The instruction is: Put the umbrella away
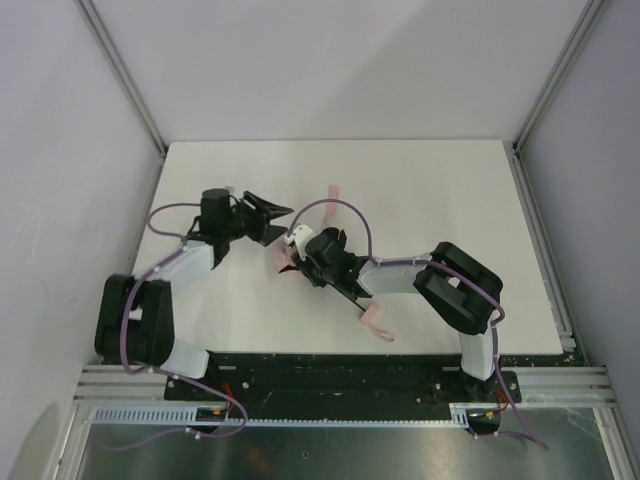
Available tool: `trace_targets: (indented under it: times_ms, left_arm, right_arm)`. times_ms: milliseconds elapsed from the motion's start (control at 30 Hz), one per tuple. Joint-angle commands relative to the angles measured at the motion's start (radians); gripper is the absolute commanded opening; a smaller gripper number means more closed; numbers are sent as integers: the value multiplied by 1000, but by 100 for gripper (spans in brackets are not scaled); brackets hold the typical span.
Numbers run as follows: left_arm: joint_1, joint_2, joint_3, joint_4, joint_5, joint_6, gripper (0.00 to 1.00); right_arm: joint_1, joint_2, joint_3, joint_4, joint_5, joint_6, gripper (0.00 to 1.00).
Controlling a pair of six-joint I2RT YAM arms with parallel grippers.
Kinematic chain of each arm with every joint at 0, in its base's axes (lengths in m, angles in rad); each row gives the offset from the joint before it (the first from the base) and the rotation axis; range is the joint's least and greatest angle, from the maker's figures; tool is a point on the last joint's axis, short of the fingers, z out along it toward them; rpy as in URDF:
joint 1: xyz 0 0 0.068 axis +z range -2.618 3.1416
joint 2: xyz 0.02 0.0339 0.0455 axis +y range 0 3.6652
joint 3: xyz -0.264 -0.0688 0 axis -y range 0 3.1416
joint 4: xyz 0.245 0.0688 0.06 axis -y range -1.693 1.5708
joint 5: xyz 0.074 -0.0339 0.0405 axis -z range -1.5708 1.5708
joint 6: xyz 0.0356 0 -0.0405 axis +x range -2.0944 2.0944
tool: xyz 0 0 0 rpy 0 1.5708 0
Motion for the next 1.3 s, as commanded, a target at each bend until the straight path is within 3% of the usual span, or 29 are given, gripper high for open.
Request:
trace_targets:
  times_ms: [0, 167, 367, 700, 1267]
  left_arm:
    - [-87, 126, 51, 81, 102, -55, 60]
    - [-111, 128, -25, 97, 60, 2, 54]
    - [-105, 57, -162, 97, -6, 74, 55]
    - [-80, -22, -242, 96, -93, 148, 67]
    - [-145, 143, -251, 96, -200, 140, 84]
  right_arm:
    - [2, -16, -27, -82, 19, -10, 0]
    - [-1, -19, -27, -87, 18, -10, 0]
    - [-5, -22, -27, -87, 0, -4, 0]
    - [-8, -20, -26, -91, -28, -3, 0]
    - [-9, -40, -40, -45, -53, 7, 0]
